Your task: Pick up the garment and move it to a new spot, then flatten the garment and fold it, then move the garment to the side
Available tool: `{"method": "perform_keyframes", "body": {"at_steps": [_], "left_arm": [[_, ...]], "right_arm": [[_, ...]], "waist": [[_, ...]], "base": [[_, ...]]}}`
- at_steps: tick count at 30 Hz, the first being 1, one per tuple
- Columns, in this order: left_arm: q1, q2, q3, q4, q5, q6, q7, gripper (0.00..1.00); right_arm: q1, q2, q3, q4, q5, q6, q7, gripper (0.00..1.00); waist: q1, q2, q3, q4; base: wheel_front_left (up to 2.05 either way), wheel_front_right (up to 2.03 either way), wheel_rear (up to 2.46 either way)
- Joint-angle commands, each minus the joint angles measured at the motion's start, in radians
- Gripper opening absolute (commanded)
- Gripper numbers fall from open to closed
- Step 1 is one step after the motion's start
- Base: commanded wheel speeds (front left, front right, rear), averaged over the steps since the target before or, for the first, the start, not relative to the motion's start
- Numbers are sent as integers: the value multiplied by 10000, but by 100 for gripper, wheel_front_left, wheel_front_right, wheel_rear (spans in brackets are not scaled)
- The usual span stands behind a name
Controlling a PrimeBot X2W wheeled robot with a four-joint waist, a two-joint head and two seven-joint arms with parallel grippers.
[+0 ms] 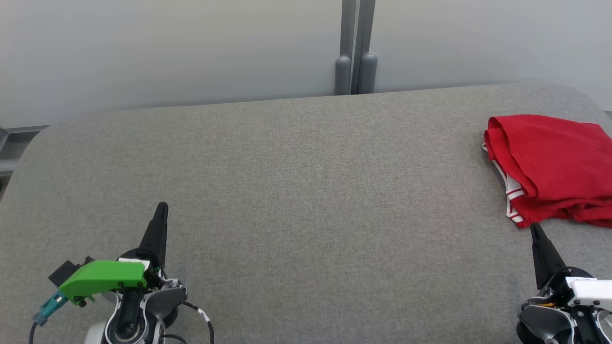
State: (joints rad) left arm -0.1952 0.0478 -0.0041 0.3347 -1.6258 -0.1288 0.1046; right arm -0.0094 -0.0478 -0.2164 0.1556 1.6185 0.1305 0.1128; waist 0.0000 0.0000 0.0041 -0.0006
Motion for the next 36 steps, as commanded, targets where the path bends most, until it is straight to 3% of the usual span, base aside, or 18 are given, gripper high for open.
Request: {"method": "perform_keyframes", "body": {"at_steps": [1, 36], "left_arm": [[-120, 44, -7, -19, -19, -46, 38, 0], [-120, 44, -8, -21, -21, -46, 36, 0]], "right_arm": [[-77, -46, -21, -46, 64, 4, 11, 0], [-77, -46, -20, -46, 65, 4, 10, 0]], "waist": [[0, 0, 0, 0], [0, 0, 0, 0]], "base": [[0, 0, 0], [0, 0, 0]]}}
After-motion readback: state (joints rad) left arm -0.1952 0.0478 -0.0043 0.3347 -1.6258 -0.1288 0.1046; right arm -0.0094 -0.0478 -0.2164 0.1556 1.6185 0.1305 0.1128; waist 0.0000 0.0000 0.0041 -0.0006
